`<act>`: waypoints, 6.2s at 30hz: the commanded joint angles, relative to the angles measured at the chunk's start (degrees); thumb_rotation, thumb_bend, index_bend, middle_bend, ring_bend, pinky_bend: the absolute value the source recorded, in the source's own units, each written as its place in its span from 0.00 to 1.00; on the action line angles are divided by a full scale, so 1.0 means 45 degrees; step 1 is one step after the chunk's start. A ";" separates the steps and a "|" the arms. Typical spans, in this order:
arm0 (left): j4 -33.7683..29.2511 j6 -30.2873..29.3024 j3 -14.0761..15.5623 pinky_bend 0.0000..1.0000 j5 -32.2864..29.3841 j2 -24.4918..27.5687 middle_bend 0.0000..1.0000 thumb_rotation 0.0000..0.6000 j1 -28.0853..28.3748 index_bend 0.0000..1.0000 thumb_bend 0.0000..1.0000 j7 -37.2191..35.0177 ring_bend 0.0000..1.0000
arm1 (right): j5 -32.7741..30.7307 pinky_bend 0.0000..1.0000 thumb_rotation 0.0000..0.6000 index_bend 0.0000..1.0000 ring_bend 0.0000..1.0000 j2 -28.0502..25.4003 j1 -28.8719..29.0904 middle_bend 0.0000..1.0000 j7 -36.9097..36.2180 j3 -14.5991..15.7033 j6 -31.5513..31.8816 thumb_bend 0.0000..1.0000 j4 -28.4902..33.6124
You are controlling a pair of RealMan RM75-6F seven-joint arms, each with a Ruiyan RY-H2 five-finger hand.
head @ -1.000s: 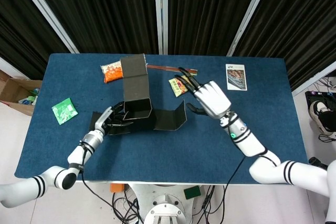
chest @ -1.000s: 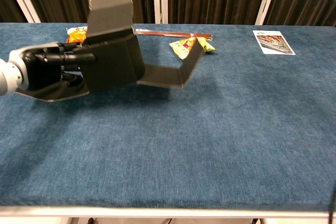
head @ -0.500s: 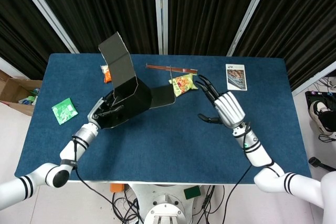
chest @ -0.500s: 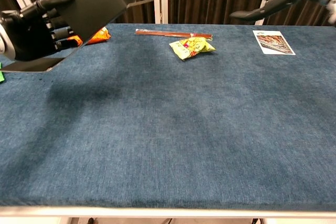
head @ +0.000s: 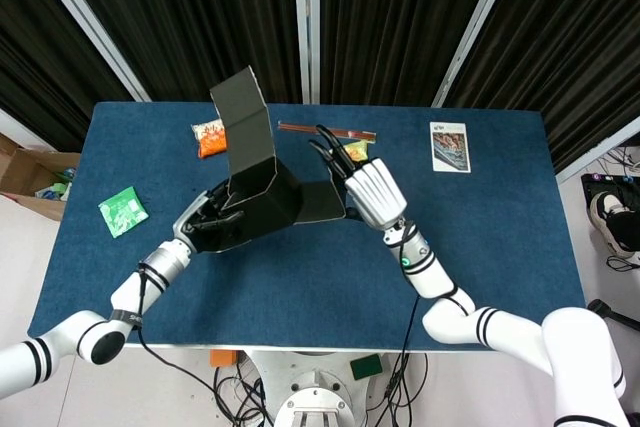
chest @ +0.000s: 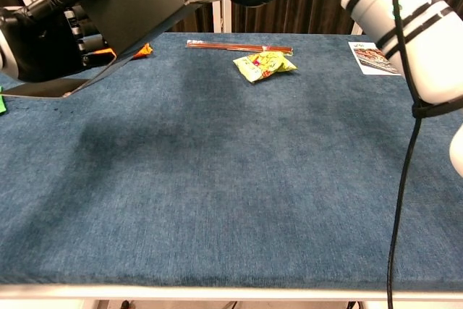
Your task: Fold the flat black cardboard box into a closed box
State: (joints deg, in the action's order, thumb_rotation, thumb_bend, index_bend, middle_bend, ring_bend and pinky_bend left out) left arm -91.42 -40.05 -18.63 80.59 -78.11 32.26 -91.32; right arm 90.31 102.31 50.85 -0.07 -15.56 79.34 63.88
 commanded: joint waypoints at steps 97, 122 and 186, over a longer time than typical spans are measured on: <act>0.6363 -0.3595 0.4231 0.78 0.1604 -0.4768 0.15 0.50 0.0845 0.05 0.00 1.0624 0.53 | 0.3878 1.00 1.00 0.56 0.78 0.3045 0.1247 0.46 -0.0799 0.4679 0.0193 0.15 -0.7143; 0.6023 -0.3681 0.4223 0.77 0.1435 -0.4778 0.19 0.42 0.0691 0.08 0.00 1.1411 0.53 | 0.3457 1.00 1.00 0.53 0.78 0.2772 0.1339 0.41 0.0204 0.4192 -0.0318 0.11 -0.6097; 0.6718 -0.4360 0.3863 0.76 0.1195 -0.5369 0.40 0.58 0.0245 0.39 0.00 1.1860 0.58 | 0.3594 1.00 1.00 0.45 0.78 0.1759 0.1049 0.39 0.0493 0.4568 -0.1342 0.16 -0.4621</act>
State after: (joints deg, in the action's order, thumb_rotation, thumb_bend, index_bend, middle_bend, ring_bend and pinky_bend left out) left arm -61.24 -59.64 -1.26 85.94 -102.23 33.38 -37.96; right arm 106.59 110.28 55.67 2.17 4.90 73.64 43.06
